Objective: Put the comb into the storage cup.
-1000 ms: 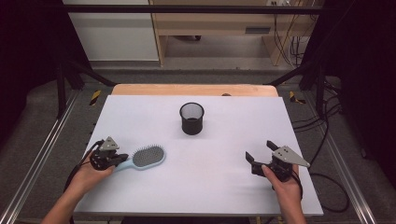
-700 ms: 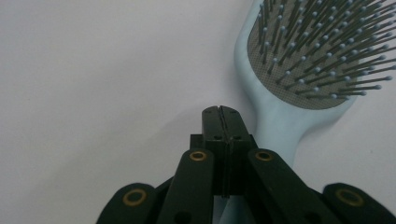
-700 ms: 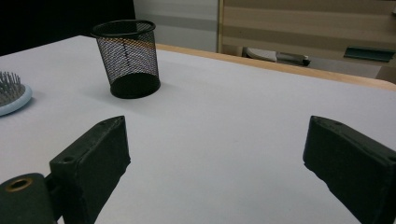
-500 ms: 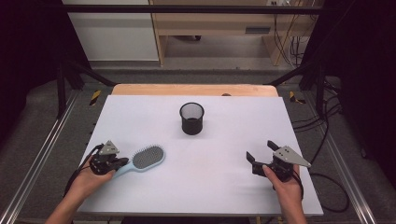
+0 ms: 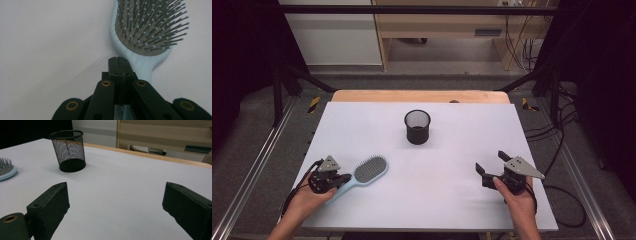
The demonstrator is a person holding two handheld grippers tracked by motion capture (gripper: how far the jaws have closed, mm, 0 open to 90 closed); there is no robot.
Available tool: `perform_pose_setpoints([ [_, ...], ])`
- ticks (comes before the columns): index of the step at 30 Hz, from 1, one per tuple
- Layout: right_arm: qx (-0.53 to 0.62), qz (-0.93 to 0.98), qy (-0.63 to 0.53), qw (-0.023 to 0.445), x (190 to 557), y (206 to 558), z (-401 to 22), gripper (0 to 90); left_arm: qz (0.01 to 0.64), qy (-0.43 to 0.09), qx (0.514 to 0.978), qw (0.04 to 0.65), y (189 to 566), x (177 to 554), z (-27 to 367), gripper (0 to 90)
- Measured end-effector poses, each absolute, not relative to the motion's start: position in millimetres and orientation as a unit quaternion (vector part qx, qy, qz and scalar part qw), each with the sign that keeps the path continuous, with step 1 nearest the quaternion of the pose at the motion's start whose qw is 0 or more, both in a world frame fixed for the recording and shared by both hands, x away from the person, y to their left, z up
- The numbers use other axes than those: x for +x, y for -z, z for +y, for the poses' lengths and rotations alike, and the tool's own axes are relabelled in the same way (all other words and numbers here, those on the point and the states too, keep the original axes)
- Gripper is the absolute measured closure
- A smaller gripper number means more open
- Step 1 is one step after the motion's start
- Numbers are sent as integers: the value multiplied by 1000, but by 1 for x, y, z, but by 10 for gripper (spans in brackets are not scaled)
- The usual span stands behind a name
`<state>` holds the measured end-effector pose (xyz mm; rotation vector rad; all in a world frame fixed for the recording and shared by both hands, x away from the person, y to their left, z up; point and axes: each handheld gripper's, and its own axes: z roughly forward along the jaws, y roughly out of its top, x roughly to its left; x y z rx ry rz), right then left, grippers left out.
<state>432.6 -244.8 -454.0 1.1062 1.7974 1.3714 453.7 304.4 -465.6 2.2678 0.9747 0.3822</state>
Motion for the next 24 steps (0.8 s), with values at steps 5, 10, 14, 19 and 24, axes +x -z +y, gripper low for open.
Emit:
perform_pose_setpoints([
  [5, 419, 680, -518, 307, 432, 454, -245, 72, 372, -139, 862, 316, 465, 449, 303, 900],
  [10, 418, 681, -518, 306, 433, 454, -245, 71, 372, -135, 862, 317, 465, 445, 299, 900],
  [14, 417, 681, -519, 306, 432, 454, -245, 72, 375, -132, 860, 320, 465, 441, 297, 900],
  [19, 417, 681, -519, 305, 433, 454, -245, 71, 380, -125, 856, 327, 466, 438, 297, 900],
  [24, 417, 683, -516, 305, 433, 455, -244, 71, 382, -124, 854, 331, 467, 435, 296, 900],
])
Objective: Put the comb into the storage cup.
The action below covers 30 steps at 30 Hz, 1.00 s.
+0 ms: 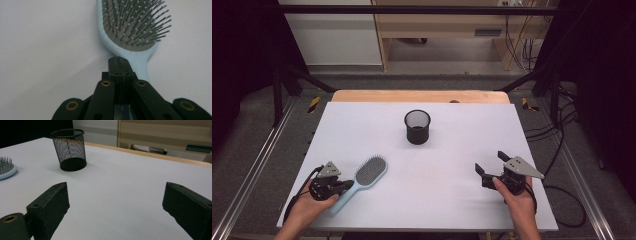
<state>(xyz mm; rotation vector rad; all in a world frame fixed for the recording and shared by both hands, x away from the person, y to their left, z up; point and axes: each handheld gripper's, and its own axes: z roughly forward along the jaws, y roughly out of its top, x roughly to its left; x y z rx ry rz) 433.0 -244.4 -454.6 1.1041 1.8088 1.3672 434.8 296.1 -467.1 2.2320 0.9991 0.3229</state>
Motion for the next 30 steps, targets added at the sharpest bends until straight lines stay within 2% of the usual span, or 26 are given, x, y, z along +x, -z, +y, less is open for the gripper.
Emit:
perform_pose_setpoints([
  [8, 416, 683, -517, 305, 432, 454, -244, 71, 388, -145, 850, 325, 466, 431, 298, 900],
  [14, 415, 683, -518, 305, 433, 454, -245, 70, 395, -202, 833, 331, 452, 420, 301, 895],
  [18, 415, 684, -516, 306, 432, 454, -245, 69, 394, -223, 827, 333, 447, 416, 300, 782],
  [21, 415, 685, -515, 305, 432, 454, -244, 69, 395, -242, 812, 355, 444, 411, 300, 620],
  [25, 413, 686, -515, 306, 432, 454, -244, 69, 392, -239, 805, 377, 443, 409, 300, 439],
  [28, 413, 686, -515, 307, 432, 454, -244, 69, 390, -235, 803, 384, 442, 408, 298, 369],
  [29, 413, 686, -515, 307, 432, 454, -244, 68, 389, -234, 802, 388, 443, 407, 296, 247],
  [30, 414, 685, -515, 307, 432, 454, -244, 68, 389, -234, 802, 388, 443, 407, 296, 227],
])
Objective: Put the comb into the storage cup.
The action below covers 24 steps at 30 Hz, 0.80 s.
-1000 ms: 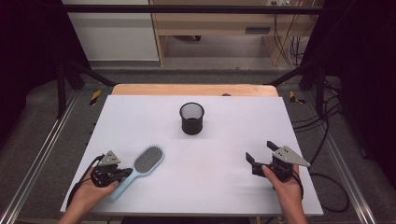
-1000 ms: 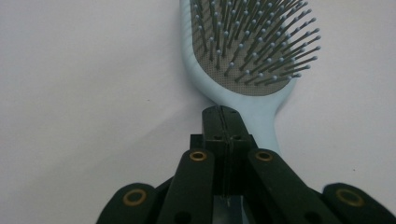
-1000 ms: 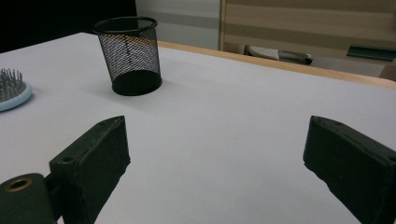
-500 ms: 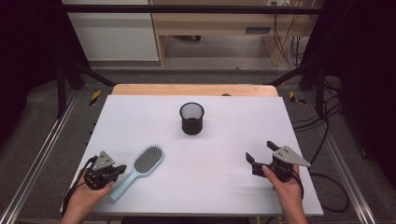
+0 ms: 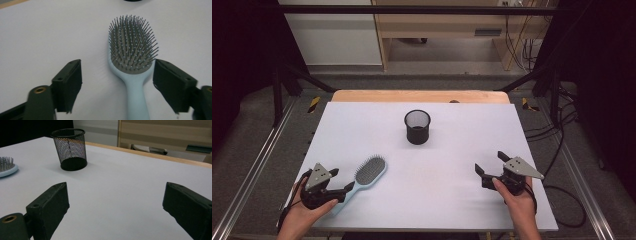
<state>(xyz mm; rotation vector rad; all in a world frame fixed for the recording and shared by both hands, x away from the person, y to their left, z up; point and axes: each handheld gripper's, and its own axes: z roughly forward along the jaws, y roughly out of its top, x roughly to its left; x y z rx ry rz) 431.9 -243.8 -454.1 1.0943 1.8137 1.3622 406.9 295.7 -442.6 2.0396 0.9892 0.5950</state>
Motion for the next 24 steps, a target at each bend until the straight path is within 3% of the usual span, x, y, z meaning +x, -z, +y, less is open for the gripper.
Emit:
perform_pose_setpoints([
  [1, 414, 685, -515, 307, 432, 454, -244, 68, 389, -232, 802, 389, 443, 407, 295, 227],
  [2, 414, 685, -515, 306, 432, 454, -244, 68, 389, -227, 804, 388, 445, 408, 294, 143],
  [3, 413, 686, -515, 306, 432, 454, -244, 68, 387, -224, 805, 389, 446, 408, 293, 117],
  [8, 413, 686, -515, 306, 432, 454, -243, 67, 377, -212, 818, 380, 451, 409, 288, 95],
  [11, 414, 687, -514, 305, 433, 455, -243, 67, 375, -204, 826, 368, 456, 410, 283, 122],
  [12, 414, 687, -513, 305, 434, 455, -243, 67, 382, -199, 830, 356, 459, 410, 280, 178],
  [24, 413, 687, -514, 307, 432, 454, -244, 67, 403, -170, 839, 323, 466, 411, 270, 417],
])
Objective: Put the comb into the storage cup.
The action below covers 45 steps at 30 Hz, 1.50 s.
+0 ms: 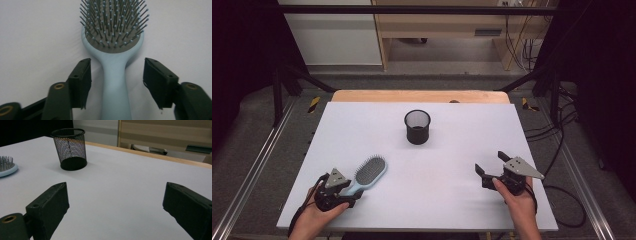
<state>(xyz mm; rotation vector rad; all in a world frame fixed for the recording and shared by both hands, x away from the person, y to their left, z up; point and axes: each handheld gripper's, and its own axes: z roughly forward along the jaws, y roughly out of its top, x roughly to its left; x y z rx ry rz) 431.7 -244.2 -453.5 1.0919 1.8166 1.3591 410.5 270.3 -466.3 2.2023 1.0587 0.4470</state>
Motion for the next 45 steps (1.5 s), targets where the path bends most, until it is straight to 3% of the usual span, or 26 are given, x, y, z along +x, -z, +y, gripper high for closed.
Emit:
perform_pose_setpoints([
  [5, 413, 688, -513, 305, 432, 454, -243, 67, 411, -165, 840, 314, 468, 412, 270, 538],
  [18, 411, 690, -512, 305, 432, 454, -242, 67, 413, -164, 844, 301, 470, 413, 267, 616],
  [22, 412, 689, -512, 306, 432, 453, -242, 67, 408, -163, 846, 304, 471, 413, 269, 683],
  [45, 411, 691, -510, 306, 433, 454, -240, 66, 397, -187, 832, 340, 468, 417, 275, 691],
])
